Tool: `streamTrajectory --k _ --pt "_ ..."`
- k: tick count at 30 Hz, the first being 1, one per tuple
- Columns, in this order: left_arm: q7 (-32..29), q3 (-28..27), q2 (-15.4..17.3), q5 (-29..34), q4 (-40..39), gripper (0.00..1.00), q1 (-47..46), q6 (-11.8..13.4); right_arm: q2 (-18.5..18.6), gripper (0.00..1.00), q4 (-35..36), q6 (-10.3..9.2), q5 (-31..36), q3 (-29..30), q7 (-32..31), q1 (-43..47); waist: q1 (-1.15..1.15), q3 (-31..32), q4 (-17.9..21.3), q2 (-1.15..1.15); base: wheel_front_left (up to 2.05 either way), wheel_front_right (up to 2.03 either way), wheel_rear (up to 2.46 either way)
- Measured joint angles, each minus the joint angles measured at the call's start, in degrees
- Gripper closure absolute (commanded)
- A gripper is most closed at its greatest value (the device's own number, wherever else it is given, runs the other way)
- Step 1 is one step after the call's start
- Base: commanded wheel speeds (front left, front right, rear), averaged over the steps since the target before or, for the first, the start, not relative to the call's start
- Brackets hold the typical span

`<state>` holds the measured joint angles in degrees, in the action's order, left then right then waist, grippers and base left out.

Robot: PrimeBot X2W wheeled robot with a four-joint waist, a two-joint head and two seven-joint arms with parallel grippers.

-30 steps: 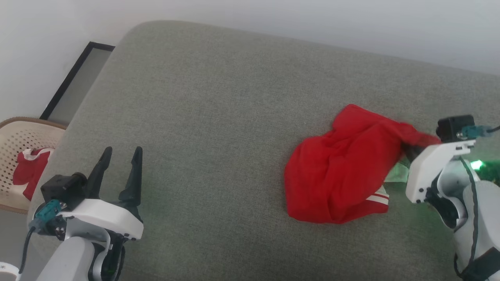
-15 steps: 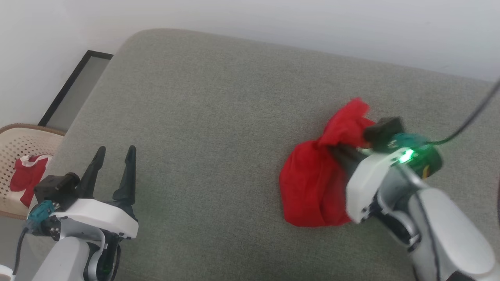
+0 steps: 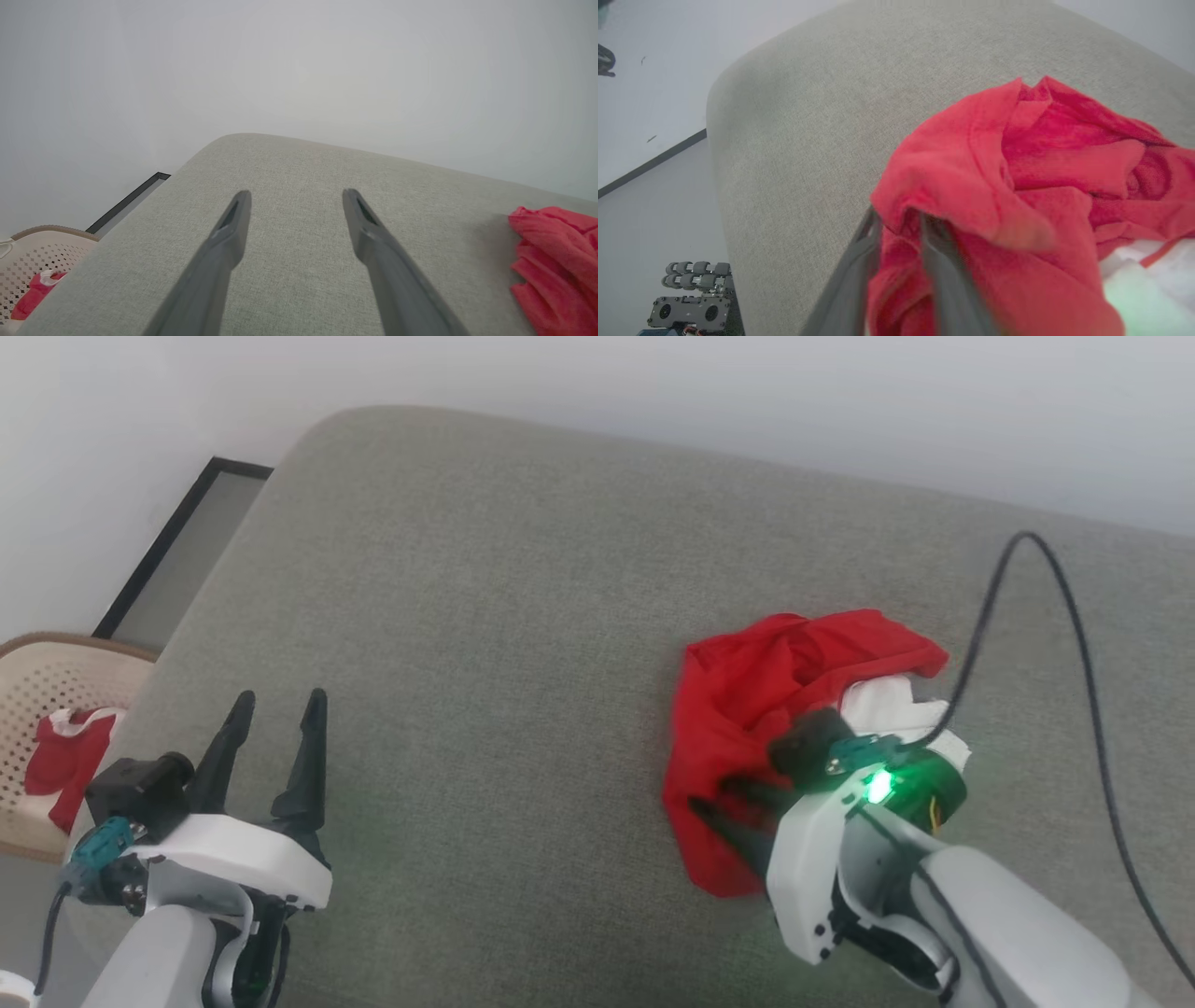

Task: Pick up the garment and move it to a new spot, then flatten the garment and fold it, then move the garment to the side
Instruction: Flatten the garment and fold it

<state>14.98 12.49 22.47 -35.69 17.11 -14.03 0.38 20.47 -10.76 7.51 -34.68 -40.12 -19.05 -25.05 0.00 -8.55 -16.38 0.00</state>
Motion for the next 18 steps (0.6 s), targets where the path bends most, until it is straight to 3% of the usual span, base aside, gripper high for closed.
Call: streamTrajectory --k 6,11,18 --pt "0.00 -0.38 0.49 0.22 0.47 0.00 1.08 -0.23 2.07 0.00 1.86 0.00 -1.75 3.48 0.88 -0.12 0.00 1.36 1.26 0.00 0.00 0.00 0.00" --pt "0.00 -0.62 1.22 0.22 0.32 0.00 2.02 -0.40 2.96 0.00 3.35 0.00 -1.52 9.91 1.36 1.46 0.00 2.49 2.37 0.00 0.00 0.00 0.00" --pt "-0.03 -0.21 1.57 0.23 -0.29 0.00 2.19 -0.38 3.30 0.00 1.23 -0.01 0.55 17.56 -2.65 4.94 0.00 2.75 2.69 0.00 0.00 0.00 0.00"
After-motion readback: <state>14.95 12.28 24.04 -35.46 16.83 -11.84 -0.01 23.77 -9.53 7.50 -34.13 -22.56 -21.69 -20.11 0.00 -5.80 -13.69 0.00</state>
